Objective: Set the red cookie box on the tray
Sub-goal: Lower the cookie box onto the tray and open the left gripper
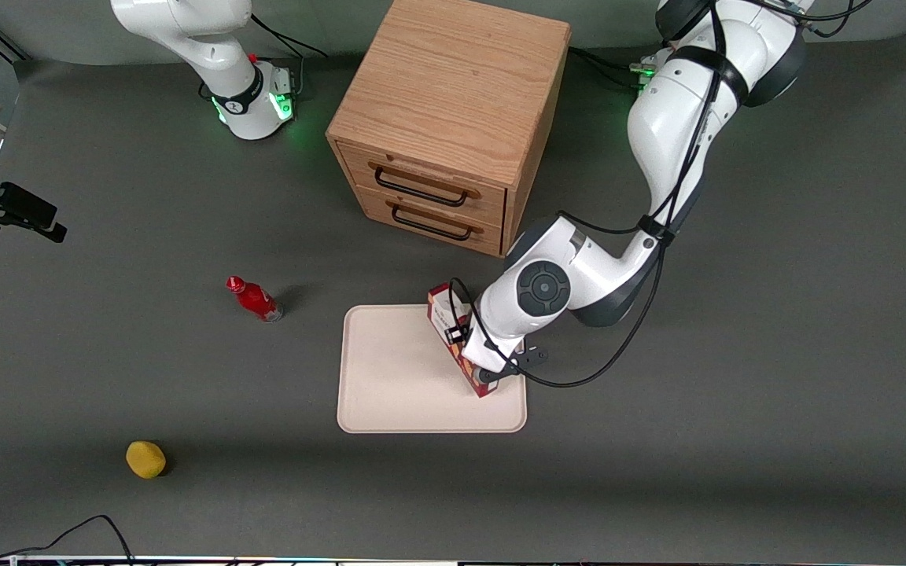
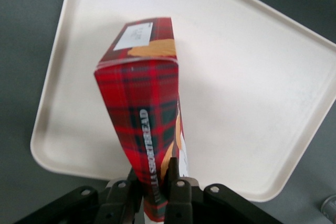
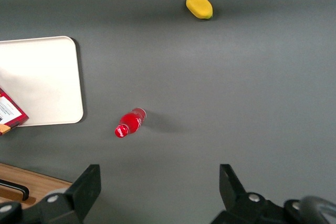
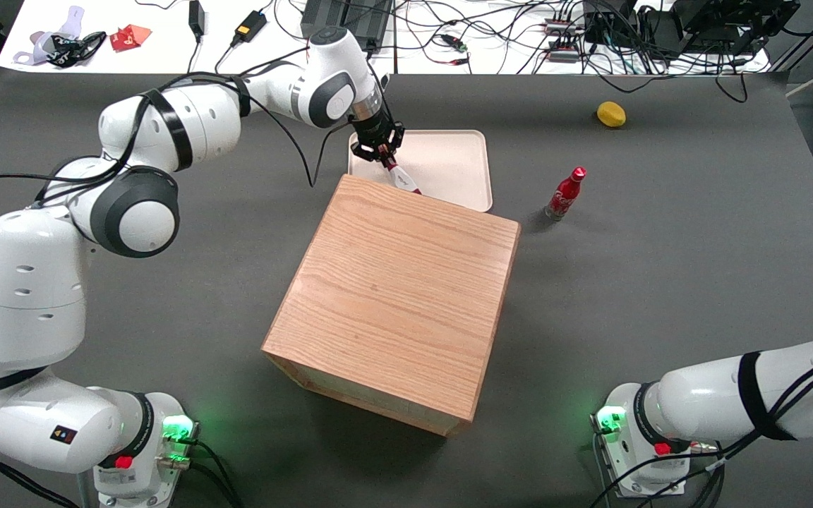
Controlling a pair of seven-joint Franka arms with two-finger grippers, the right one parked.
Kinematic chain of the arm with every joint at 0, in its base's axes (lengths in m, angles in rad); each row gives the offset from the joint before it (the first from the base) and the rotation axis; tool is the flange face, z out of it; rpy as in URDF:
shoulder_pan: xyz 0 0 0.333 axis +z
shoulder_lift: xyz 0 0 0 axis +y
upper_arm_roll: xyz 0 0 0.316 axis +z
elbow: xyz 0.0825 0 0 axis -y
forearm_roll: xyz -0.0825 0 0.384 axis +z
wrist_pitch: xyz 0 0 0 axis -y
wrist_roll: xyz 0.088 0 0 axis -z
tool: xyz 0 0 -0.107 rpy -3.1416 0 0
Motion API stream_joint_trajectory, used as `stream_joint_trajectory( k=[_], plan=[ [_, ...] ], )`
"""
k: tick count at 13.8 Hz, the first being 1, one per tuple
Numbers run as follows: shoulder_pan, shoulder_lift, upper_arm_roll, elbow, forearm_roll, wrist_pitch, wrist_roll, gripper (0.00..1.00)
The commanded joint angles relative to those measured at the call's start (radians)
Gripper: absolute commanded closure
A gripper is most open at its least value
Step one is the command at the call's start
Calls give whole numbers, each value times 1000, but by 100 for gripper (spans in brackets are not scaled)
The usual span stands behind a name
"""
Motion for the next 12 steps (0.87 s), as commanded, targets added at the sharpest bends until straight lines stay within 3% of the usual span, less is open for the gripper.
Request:
stream_joint_trajectory(
  k=[1,5,6,7,9,12],
  plan=[
    [-6,19,7,-12,14,30,13,74],
    [-6,21,11,-8,15,29,31,34],
    [-6,21,11,-7,13,27,35,33],
    [-6,21,11,-7,11,21,35,25],
    [-5,12,11,-5,5,4,33,0],
    [24,-28,0,16,5,-135,36,0]
  ],
)
